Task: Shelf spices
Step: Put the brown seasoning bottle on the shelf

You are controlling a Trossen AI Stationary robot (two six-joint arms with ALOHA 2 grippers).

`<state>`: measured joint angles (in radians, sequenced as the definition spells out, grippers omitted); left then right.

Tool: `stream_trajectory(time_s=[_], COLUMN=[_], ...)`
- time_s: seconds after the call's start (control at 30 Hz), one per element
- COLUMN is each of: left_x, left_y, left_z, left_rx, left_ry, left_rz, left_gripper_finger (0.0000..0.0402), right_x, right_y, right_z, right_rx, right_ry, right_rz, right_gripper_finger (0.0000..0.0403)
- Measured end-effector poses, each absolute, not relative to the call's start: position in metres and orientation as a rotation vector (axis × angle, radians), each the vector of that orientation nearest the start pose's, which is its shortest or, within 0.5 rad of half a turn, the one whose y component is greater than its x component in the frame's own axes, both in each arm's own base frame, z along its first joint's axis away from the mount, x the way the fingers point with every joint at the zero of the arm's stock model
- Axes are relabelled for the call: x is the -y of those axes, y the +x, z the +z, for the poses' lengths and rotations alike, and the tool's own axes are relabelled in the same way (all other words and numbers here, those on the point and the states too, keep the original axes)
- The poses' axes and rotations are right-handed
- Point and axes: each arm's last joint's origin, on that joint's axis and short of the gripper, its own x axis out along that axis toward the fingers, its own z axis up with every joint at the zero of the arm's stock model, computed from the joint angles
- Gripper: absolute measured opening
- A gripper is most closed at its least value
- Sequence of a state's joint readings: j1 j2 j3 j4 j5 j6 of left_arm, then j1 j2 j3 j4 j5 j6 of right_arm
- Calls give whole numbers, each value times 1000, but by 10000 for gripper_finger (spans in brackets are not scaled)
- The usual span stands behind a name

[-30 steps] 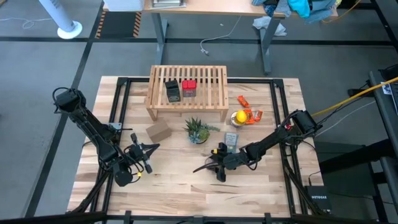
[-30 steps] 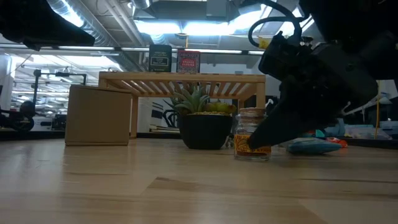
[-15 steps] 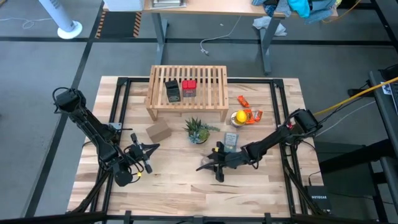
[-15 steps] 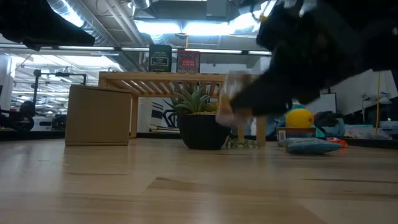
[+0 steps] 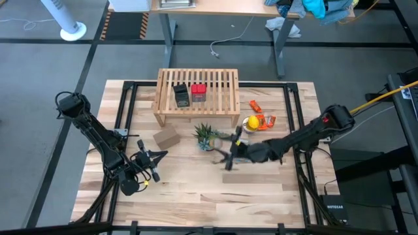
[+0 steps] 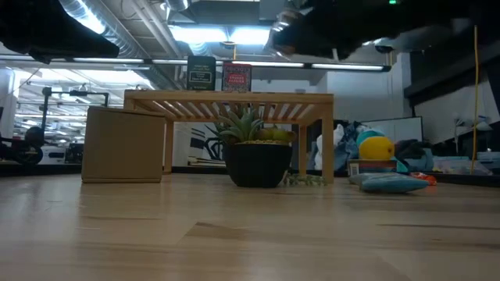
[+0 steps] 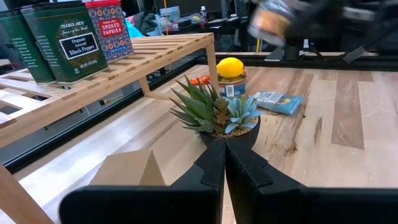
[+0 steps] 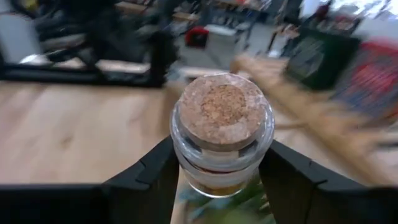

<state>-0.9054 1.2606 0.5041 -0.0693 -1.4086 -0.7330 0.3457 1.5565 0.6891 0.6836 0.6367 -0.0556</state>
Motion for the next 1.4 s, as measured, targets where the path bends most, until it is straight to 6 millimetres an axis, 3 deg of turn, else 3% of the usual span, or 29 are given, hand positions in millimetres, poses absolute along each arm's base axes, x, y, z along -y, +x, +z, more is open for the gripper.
stream_trajectory(time_s=[0.17, 0.37, 0.6, 0.8, 1.07, 1.4], left_x=[146, 146, 146, 146, 147, 147], left_y=[151, 151, 151, 151, 151, 151], left_z=[177, 177, 177, 177, 176, 176], left_rx=[-140, -140, -141, -140, -170, -171], left_ry=[51, 52, 54, 53, 37, 40], left_rz=[549, 549, 549, 549, 516, 516], left_gripper_finger=[5, 5, 5, 5, 5, 5], right_x=[-46, 14, 66, 81, 81, 83], right_y=[303, 308, 317, 324, 322, 321], right_z=[223, 234, 250, 271, 259, 259], right_rx=[-98, -17, -113, -197, -396, -391], right_ry=[-204, -174, -105, -126, -149, -145], right_rz=[-368, -369, -375, -377, -378, -372], right_gripper_finger=[192, 192, 192, 192, 192, 192])
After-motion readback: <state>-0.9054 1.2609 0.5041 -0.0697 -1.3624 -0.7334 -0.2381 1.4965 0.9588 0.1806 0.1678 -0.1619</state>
